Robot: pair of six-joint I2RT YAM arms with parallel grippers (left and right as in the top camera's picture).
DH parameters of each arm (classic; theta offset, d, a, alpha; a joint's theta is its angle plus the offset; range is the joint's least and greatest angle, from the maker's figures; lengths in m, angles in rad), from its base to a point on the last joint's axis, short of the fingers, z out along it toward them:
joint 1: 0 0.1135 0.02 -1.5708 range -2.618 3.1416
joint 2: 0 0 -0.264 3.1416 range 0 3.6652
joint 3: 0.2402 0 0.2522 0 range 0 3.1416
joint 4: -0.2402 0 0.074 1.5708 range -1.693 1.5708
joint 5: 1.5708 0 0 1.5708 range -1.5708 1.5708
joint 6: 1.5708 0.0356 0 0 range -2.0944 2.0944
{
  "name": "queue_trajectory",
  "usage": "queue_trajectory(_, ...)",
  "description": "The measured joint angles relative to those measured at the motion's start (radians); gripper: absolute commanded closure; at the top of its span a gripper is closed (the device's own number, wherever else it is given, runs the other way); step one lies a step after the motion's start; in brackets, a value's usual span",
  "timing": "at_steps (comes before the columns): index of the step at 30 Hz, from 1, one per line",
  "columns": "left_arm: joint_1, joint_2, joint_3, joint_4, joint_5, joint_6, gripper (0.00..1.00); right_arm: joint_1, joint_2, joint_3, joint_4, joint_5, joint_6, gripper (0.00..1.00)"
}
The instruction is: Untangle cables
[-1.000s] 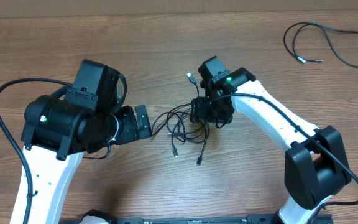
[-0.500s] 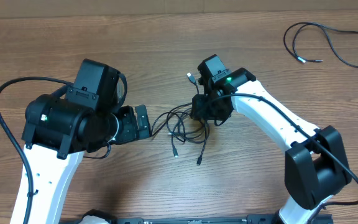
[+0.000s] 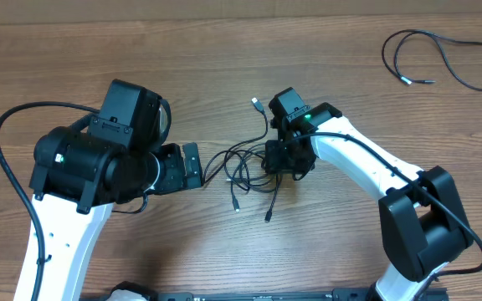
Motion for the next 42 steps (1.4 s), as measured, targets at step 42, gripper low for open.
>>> queue_trajectory(42, 0.0, 0.0, 0.0, 0.006, -0.006, 0.003, 0.0, -0.006, -0.348, 0.308, -0.069, -0.32, -0.034, 0.96)
